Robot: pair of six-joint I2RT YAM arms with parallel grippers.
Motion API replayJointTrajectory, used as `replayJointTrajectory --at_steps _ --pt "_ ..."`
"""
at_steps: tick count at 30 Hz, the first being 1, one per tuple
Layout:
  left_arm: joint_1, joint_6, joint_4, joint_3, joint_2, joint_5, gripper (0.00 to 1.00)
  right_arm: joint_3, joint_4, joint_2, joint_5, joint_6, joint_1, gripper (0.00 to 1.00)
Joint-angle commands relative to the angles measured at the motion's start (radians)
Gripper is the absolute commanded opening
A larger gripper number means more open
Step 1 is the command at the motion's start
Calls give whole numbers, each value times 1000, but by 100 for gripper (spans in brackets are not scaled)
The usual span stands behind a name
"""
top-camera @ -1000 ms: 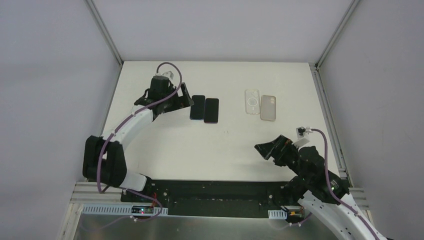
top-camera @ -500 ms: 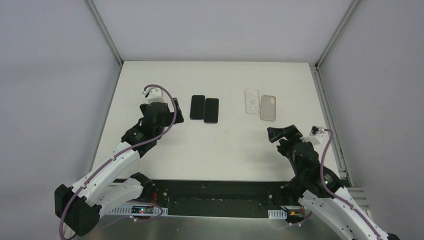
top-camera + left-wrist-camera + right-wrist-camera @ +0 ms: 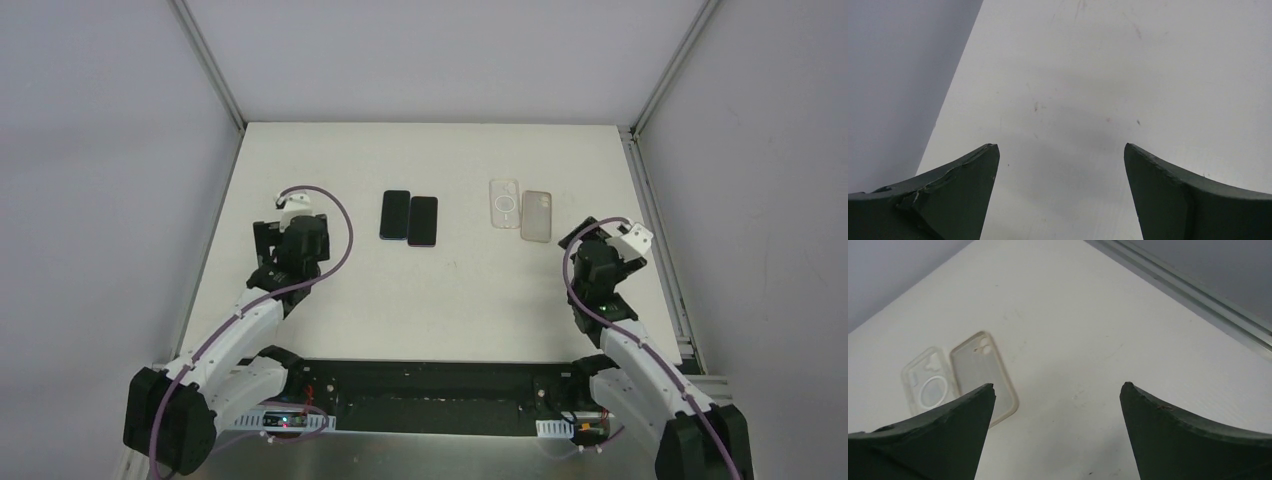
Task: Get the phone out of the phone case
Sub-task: Reset both arms
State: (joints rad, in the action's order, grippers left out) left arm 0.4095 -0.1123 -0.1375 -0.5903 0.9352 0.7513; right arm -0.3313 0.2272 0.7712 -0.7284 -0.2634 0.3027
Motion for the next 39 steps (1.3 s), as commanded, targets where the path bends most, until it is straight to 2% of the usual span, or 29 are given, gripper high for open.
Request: replayJointTrajectory --at_steps 1,3,8,11,13,14,17,18,19,20,22,24,27,30,33,36,39 --pt "-101 27 160 64 -40 -146 98 64 206 132 -93 28 -70 100" --pt "-129 47 228 89 -35 -187 98 91 318 202 -50 39 -95 100" --pt "-167 103 521 221 1 -303 99 97 566 337 92 146 -130 100" --pt "-186 103 614 262 93 -322 99 118 727 462 249 238 -136 100" --pt "-191 135 683 270 140 -297 97 114 766 480 259 246 -141 100" --pt "-196 160 754 286 144 -332 97 104 731 472 259 223 -158 100" --pt "-200 227 792 276 187 -442 99 131 758 471 306 155 -218 100" --pt "-201 236 823 287 216 -456 99 150 848 517 348 169 -219 100" --pt "-200 237 875 297 238 -447 99 179 1006 585 323 210 -202 100" --pt "-206 200 884 300 246 -392 99 191 1031 594 288 231 -173 100" --pt "-226 138 901 291 272 -279 99 172 897 536 304 190 -191 100" --pt "-240 79 899 283 281 -177 99 135 861 554 305 171 -220 100" --pt "-262 67 849 246 300 -209 99 80 722 539 323 142 -243 100" --pt "-277 57 831 242 298 -233 99 90 745 537 346 145 -248 100" --pt "-276 56 830 252 283 -228 99 137 839 539 380 181 -232 100" --pt "-276 58 831 247 293 -230 99 89 753 542 335 157 -237 100" --pt "-276 58 831 248 288 -233 99 67 684 532 379 112 -287 100"
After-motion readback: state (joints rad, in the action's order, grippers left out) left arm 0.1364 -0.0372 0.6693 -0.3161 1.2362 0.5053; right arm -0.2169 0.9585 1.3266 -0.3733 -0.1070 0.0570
